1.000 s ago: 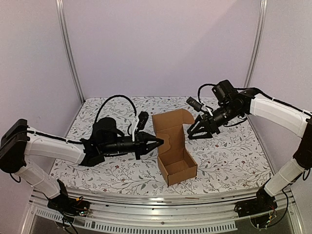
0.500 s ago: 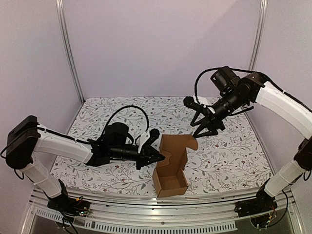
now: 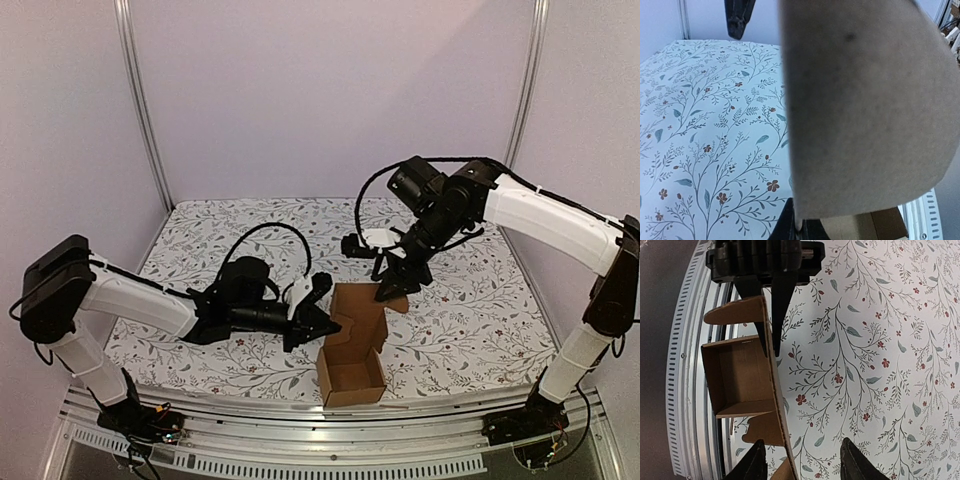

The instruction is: Fold the paper box

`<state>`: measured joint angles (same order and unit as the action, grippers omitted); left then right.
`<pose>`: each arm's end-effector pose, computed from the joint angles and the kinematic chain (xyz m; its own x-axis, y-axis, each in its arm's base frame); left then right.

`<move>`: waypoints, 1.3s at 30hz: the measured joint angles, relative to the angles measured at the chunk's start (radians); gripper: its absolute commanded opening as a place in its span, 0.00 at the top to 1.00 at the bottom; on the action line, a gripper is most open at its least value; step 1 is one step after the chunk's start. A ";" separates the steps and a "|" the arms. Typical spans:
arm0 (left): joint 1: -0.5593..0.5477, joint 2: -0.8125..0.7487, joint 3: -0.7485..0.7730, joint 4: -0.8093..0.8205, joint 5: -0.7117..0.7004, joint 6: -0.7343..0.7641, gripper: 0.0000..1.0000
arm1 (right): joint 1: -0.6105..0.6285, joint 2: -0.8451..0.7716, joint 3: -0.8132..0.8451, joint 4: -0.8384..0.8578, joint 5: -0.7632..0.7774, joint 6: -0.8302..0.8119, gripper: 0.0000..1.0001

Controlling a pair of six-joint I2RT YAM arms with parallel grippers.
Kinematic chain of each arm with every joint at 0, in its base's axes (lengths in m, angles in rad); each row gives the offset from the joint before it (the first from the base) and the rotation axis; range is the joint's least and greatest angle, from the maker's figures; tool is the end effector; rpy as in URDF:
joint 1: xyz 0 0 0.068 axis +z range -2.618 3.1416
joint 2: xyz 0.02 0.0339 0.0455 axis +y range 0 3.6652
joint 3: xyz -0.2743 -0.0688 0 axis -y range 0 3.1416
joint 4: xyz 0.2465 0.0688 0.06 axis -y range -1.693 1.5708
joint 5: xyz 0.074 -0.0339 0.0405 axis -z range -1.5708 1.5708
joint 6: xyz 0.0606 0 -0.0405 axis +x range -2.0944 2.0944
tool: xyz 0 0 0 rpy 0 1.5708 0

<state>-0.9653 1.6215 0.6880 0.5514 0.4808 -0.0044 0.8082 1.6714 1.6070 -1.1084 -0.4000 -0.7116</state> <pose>0.1746 -0.3015 0.1774 -0.2165 0.3059 -0.9271 0.9723 0.1531 -0.1765 0.2231 0.2677 0.3108 0.0207 -0.8490 -0.5279 -0.9992 -0.0361 0.0188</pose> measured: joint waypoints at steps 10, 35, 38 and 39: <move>-0.009 0.008 -0.026 0.038 -0.071 0.030 0.65 | 0.053 0.013 0.038 0.002 0.056 0.006 0.99; -0.041 -0.544 -0.429 0.052 -0.396 -0.140 0.49 | 0.359 -0.033 -0.129 0.148 0.432 0.077 0.92; -0.041 -0.612 -0.459 0.048 -0.452 -0.158 0.49 | 0.428 -0.040 -0.194 0.153 0.432 0.087 0.84; -0.041 -0.634 -0.467 0.046 -0.470 -0.164 0.49 | 0.447 -0.040 -0.209 0.154 0.432 0.090 0.80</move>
<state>-1.0065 0.9878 0.2214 0.5972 0.0105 -0.1684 1.2552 1.6314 1.3979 -0.9543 0.0319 -0.6216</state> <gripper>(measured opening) 0.511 0.126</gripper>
